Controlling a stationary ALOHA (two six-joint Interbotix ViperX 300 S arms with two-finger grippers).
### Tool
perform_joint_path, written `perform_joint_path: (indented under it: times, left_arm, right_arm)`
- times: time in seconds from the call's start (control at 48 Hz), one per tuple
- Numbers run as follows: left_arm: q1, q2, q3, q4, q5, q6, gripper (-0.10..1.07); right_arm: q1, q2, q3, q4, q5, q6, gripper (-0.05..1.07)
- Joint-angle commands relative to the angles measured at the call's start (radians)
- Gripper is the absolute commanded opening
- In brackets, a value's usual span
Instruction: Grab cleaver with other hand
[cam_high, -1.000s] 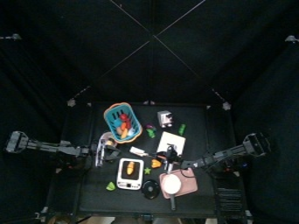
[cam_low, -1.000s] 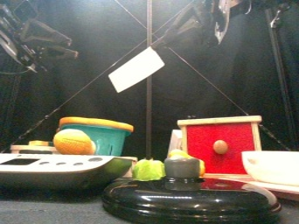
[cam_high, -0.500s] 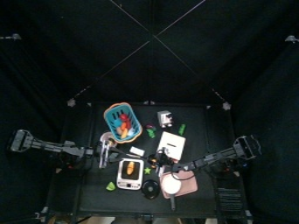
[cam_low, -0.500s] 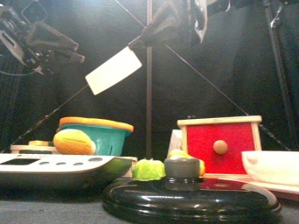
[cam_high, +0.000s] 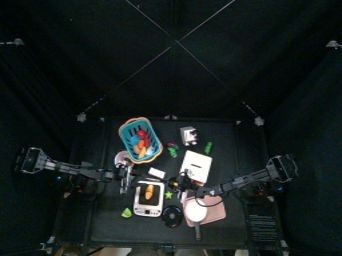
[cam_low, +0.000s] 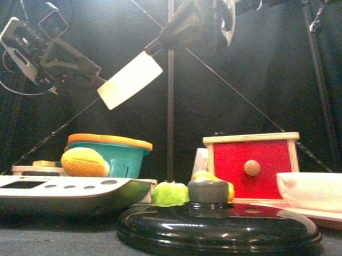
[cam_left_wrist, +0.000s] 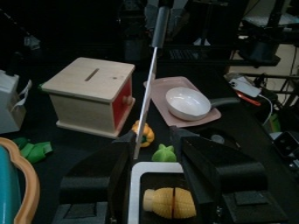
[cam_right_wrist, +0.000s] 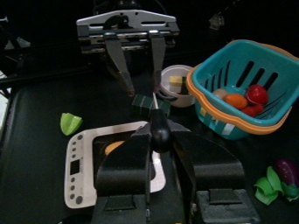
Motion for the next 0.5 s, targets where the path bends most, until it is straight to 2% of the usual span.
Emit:
perform_joint_path:
  times: [0.0, 0.479]
  left_arm:
    - [0.008, 0.006, -0.026, -0.002, -0.015, 0.002, 0.78]
    - [0.017, 0.012, -0.029, -0.002, -0.015, 0.002, 0.77]
  right_arm:
    - [0.006, -0.018, -0.028, -0.008, 0.0, 0.0, 0.48]
    - [0.014, -0.012, -0.031, -0.009, 0.005, -0.002, 0.48]
